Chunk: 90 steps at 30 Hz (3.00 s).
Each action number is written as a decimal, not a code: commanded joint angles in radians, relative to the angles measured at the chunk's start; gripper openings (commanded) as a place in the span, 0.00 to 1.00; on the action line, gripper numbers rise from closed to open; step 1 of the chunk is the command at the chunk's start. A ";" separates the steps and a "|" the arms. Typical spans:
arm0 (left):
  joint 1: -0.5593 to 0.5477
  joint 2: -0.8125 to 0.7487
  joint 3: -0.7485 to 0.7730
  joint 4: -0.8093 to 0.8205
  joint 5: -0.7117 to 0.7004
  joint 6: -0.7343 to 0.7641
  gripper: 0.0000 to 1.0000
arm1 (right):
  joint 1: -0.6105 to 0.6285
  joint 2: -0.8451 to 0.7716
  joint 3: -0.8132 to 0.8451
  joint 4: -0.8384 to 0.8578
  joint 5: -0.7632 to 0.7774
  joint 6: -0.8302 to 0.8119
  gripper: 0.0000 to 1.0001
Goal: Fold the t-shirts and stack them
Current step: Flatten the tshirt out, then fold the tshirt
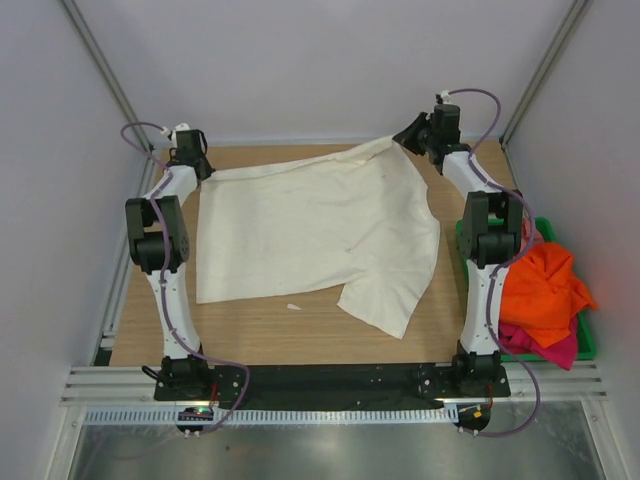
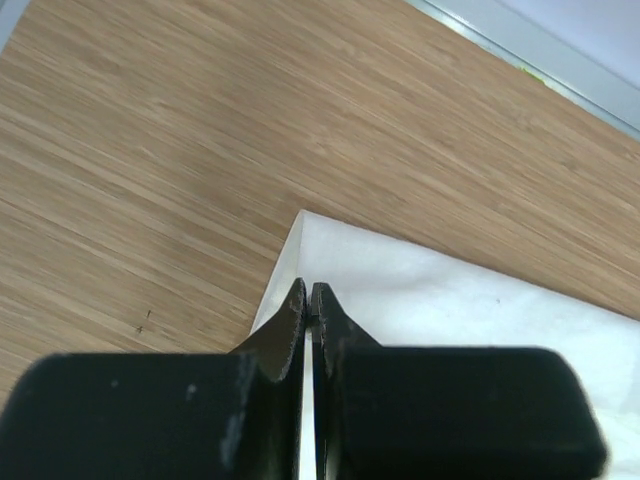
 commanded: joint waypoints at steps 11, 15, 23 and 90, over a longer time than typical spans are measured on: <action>0.035 -0.058 0.074 -0.165 0.074 -0.038 0.00 | -0.016 -0.202 0.031 -0.334 0.009 0.242 0.01; 0.048 -0.072 0.078 -0.205 0.088 -0.053 0.00 | -0.036 -0.228 -0.008 -0.397 0.012 0.348 0.01; 0.058 -0.120 0.067 -0.284 0.143 -0.050 0.00 | -0.090 -0.302 -0.144 -0.357 -0.059 0.500 0.01; 0.108 0.170 0.315 -0.010 0.330 -0.224 0.00 | -0.065 0.257 0.314 0.425 -0.298 0.520 0.01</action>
